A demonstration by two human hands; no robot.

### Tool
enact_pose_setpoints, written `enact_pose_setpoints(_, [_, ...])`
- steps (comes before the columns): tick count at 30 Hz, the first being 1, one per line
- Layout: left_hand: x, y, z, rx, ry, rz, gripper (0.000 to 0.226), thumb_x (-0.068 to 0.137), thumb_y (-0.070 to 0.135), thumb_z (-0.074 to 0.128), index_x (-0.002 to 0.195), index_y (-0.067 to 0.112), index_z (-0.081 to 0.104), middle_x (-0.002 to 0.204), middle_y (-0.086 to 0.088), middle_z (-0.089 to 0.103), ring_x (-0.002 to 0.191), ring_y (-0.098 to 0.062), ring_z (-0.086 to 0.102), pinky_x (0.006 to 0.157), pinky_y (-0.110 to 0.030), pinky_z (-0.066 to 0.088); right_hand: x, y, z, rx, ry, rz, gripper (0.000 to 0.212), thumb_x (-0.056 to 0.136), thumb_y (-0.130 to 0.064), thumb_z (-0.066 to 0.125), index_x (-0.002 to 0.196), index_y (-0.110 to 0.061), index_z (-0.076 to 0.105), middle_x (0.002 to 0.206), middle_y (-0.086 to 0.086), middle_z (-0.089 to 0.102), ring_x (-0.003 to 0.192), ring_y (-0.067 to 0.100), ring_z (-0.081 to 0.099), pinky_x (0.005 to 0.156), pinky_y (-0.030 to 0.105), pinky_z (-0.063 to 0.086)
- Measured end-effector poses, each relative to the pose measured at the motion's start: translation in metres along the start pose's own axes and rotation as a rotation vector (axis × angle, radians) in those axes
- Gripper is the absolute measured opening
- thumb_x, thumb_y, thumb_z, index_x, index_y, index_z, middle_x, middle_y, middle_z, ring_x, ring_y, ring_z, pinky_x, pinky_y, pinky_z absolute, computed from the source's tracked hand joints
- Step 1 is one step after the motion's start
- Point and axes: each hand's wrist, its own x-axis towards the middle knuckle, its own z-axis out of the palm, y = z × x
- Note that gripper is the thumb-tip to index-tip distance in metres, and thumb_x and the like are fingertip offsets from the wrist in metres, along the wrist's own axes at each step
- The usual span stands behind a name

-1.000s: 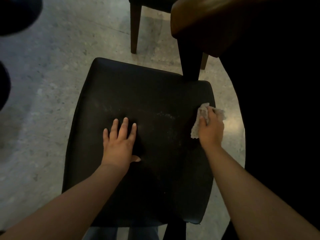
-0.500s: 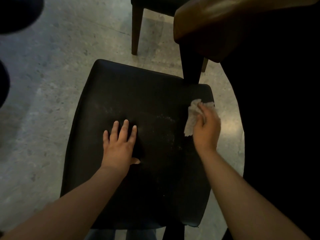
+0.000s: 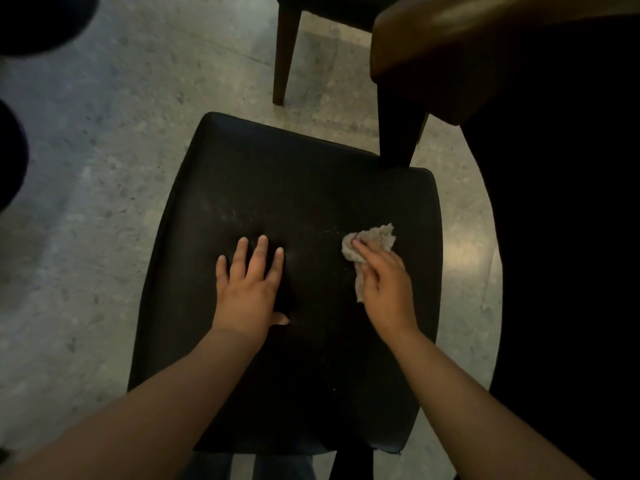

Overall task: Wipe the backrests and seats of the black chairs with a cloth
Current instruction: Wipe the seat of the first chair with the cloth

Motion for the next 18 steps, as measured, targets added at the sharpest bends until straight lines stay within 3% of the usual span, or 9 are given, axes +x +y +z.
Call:
enact_pose_setpoints(2, [0.000,0.000,0.000,-0.002,0.001,-0.002,0.110,0.083,0.053,0.067,0.153,0.026,-0.015,0.159,-0.006,-0.026,0.145,-0.034,-0.024,0.119,-0.055,-0.005,0.004,-0.005,-0.011,0.038,0.055,-0.002,0.041,0.098,-0.007,0.046,0.134,-0.026,0.055,0.140,-0.009,0.049,0.131,0.004,0.040,0.109,0.021,0.035])
enact_pose_setpoints(6, [0.001,0.000,0.002,-0.010,0.011,-0.003,0.111,0.083,0.053,0.067,0.153,0.027,-0.015,0.159,-0.005,-0.026,0.145,-0.034,-0.024,0.119,-0.056,-0.006,0.043,-0.010,-0.020,-0.013,0.206,0.026,0.039,0.099,-0.009,0.045,0.136,-0.021,0.054,0.140,-0.001,0.049,0.131,0.012,0.041,0.106,0.020,0.032])
enact_pose_setpoints(10, [0.002,-0.002,0.004,-0.016,0.016,0.007,0.111,0.083,0.053,0.067,0.153,0.027,-0.015,0.159,-0.005,-0.026,0.145,-0.034,-0.025,0.119,-0.056,-0.006,0.049,-0.012,0.007,-0.112,0.164,0.064,0.041,0.100,-0.014,0.046,0.139,-0.025,0.051,0.147,-0.005,0.045,0.138,0.015,0.033,0.114,0.035,0.034])
enact_pose_setpoints(15, [0.000,-0.003,0.003,-0.029,0.016,0.016,0.111,0.083,0.051,0.068,0.153,0.027,-0.014,0.159,-0.004,-0.026,0.145,-0.034,-0.025,0.119,-0.056,-0.006,-0.002,-0.014,0.024,-0.131,-0.008,-0.026,0.044,0.098,-0.012,0.046,0.137,-0.033,0.051,0.147,-0.016,0.042,0.137,0.003,0.030,0.112,0.023,0.029])
enact_pose_setpoints(18, [0.000,-0.003,0.002,-0.034,0.013,0.020,0.112,0.082,0.050,0.069,0.153,0.027,-0.014,0.159,-0.004,-0.026,0.145,-0.033,-0.025,0.119,-0.056,-0.005,-0.013,-0.015,0.016,-0.048,-0.103,-0.056,0.044,0.097,-0.008,0.048,0.133,-0.032,0.054,0.140,-0.017,0.048,0.132,-0.002,0.036,0.111,0.023,0.033])
